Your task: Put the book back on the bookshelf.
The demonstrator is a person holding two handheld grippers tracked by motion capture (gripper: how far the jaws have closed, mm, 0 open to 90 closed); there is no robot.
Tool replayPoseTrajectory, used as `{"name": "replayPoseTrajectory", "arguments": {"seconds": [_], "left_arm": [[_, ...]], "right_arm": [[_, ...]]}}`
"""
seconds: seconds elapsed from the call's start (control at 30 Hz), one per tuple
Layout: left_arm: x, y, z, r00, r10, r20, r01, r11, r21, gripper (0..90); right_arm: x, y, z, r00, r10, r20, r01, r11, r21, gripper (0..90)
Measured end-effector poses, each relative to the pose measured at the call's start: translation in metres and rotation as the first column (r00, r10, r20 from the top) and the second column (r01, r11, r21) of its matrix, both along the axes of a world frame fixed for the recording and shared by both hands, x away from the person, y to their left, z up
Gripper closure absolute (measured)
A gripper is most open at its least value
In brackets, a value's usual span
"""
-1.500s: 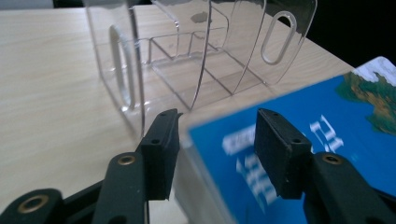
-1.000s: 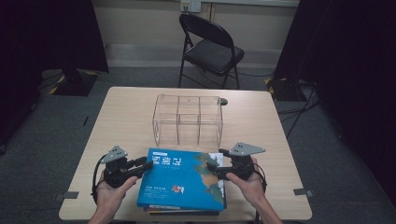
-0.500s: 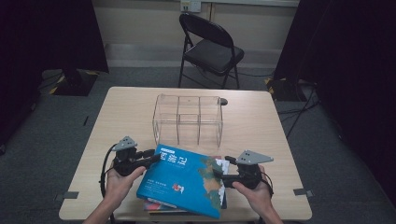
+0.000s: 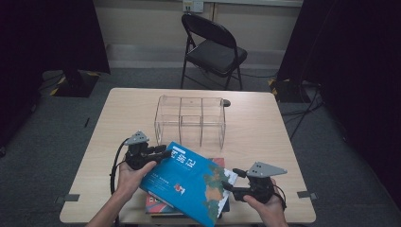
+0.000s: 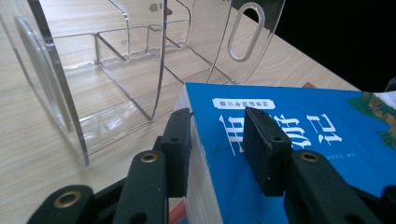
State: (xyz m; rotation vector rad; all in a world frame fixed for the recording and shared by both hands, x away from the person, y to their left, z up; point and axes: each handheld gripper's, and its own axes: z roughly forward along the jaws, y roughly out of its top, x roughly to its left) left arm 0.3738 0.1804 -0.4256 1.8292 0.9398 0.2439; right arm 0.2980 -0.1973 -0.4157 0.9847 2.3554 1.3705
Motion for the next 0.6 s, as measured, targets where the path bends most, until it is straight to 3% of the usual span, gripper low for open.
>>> {"name": "replayPoseTrajectory", "arguments": {"seconds": [0.2, 0.33, 0.4, 0.47, 0.5, 0.53, 0.6], "left_arm": [[-0.021, 0.01, 0.002, 1.0, -0.005, -0.005, 0.005, 0.9999, 0.013, 63.4], [-0.043, 0.021, 0.002, 0.9999, -0.005, -0.016, 0.005, 1.0, 0.002, 60.8], [-0.053, 0.026, -0.001, 0.999, -0.003, -0.044, 0.002, 0.9997, -0.023, 55.3], [-0.061, 0.026, -0.002, 0.9978, 0.001, -0.066, -0.003, 0.9997, -0.024, 44.8], [-0.064, 0.024, -0.002, 0.9984, 0.01, -0.056, -0.01, 0.9999, -0.012, 42.4], [-0.063, 0.024, -0.002, 0.9984, 0.011, -0.055, -0.012, 0.9999, -0.013, 42.6], [-0.057, 0.024, -0.004, 0.9983, 0.009, -0.057, -0.011, 0.9994, -0.034, 45.3]], "right_arm": [[0.015, 0.01, 0.008, 0.9992, 0.007, 0.039, -0.007, 1.0, -0.021, 42.2], [0.032, 0.022, 0.013, 0.9984, 0.045, 0.033, -0.044, 0.999, -0.025, 48.2], [0.04, 0.027, 0.014, 0.9971, 0.072, 0.024, -0.072, 0.997, -0.018, 51.3], [0.046, 0.032, 0.011, 0.9961, 0.088, 0.013, -0.087, 0.996, -0.033, 51.3], [0.049, 0.034, 0.009, 0.9949, 0.101, -0.001, -0.101, 0.994, -0.041, 52.2], [0.049, 0.033, 0.003, 0.9928, 0.117, -0.026, -0.117, 0.993, -0.003, 53.9], [0.048, 0.032, 0.002, 0.9914, 0.125, -0.039, -0.124, 0.992, 0.014, 56.6]]}}
